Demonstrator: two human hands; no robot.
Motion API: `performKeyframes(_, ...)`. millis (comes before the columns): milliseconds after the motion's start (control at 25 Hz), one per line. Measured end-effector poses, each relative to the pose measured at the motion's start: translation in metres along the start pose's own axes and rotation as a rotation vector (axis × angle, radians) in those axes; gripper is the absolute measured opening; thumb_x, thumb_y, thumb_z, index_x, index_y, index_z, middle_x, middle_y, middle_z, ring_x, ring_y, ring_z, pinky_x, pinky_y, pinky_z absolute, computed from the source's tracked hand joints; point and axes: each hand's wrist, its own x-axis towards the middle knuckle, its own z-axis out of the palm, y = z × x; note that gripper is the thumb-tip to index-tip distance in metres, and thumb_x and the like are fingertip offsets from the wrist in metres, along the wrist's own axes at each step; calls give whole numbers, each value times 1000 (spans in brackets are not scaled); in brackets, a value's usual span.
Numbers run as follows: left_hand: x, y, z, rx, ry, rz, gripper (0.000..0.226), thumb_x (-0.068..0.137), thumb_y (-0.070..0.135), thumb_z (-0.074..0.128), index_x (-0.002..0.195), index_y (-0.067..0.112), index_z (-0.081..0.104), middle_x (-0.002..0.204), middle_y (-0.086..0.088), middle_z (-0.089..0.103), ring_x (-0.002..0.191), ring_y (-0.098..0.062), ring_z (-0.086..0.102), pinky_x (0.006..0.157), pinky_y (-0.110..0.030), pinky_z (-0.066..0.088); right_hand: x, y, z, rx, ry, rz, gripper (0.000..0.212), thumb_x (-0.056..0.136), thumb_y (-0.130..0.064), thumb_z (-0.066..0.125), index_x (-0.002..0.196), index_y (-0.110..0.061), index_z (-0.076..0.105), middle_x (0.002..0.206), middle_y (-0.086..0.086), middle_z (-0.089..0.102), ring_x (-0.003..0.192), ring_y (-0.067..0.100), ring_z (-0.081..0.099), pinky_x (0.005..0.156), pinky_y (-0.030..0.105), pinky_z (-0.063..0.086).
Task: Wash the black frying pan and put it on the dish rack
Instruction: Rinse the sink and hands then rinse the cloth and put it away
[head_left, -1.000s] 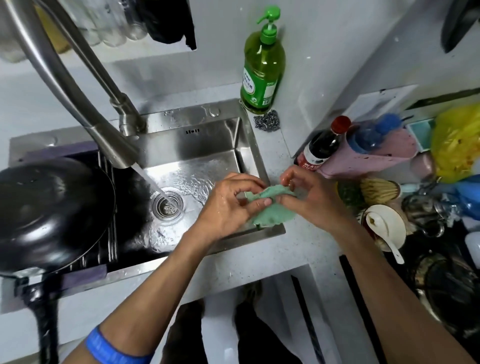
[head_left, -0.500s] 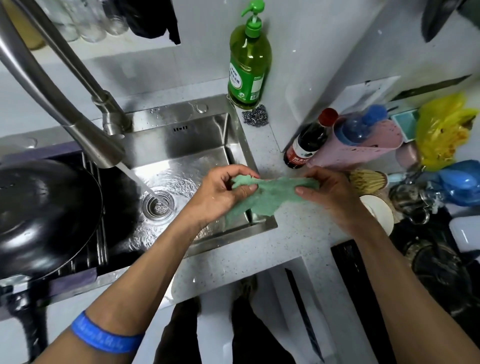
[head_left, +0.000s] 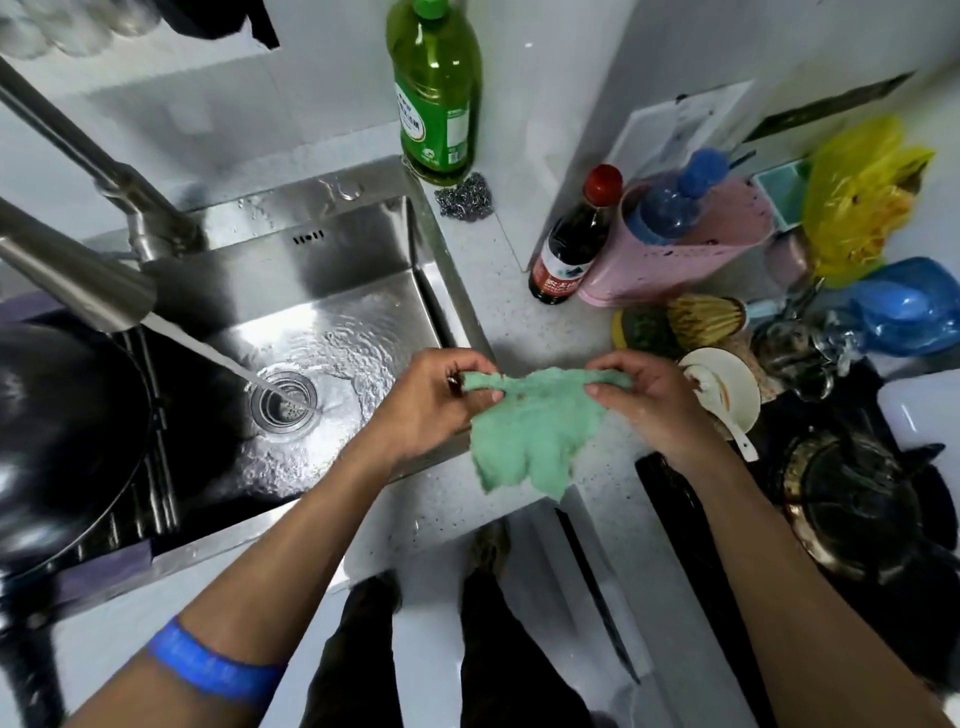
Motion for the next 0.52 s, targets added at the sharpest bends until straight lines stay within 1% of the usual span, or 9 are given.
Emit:
performKeyframes(40,3,-12,4,116,-44,25,15,80,6,77,83,20,72,76,13,68,68,2,62,64,-16,46,4,11,-2,-101,-18,-18,33,83,10,70,83,-23,71,78,-11,70,75,2,63,71,20,50)
performKeyframes(120,-1,-38,9,298,-154,5,17,79,6,77,87,20,73,89,7,70,78,-4,65,70,-20,51,3,37,-7,-323,-141,-42,35,80,10,69,85,-25,73,88,-7,70,83,7,64,75,24,49)
performKeyframes(160,-7,-48,12,355,-223,-51,20,77,4,75,88,19,71,99,2,68,85,-8,65,73,-21,52,-4,48,-7,-437,-211,-51,34,78,8,66,89,-24,74,94,-6,69,88,10,64,77,27,49)
performKeyframes(240,-22,-69,25,409,-335,-8,23,75,4,72,92,19,71,107,4,67,90,-10,65,78,-26,54,-24,69,5,-656,-223,-145,34,73,0,55,97,-16,74,107,-2,69,102,18,62,88,39,51)
performKeyframes(320,-35,-74,33,467,-260,44,28,77,8,67,99,24,73,106,11,70,88,-4,67,79,-28,55,-35,81,27,-783,-132,-322,41,75,-4,48,108,-9,73,121,4,68,118,26,58,101,49,48)
performKeyframes(400,-51,-69,31,413,-141,-4,28,79,9,60,99,22,74,107,13,69,92,0,64,83,-25,53,-25,91,45,-934,-196,-514,49,84,-9,44,128,-12,65,145,5,56,141,30,42,116,51,35)
performKeyframes(440,-55,-66,29,398,-97,-5,26,80,11,58,98,21,73,106,14,69,93,2,63,84,-22,52,-14,97,52,-1038,-251,-601,55,86,-10,44,139,-14,56,155,2,45,148,29,32,120,49,28)
performKeyframes(480,-58,-67,25,380,-70,-26,25,80,15,55,97,21,73,105,16,68,94,3,62,84,-19,51,-3,109,62,-1125,-273,-635,62,87,-10,48,148,-17,46,161,-1,33,151,28,23,122,48,23)
performKeyframes(520,-62,-68,22,353,-65,-48,24,81,15,56,97,21,72,104,18,67,93,3,62,83,-18,50,1,116,79,-1183,-241,-591,69,88,-10,52,154,-19,36,164,-2,24,153,27,17,123,48,20)
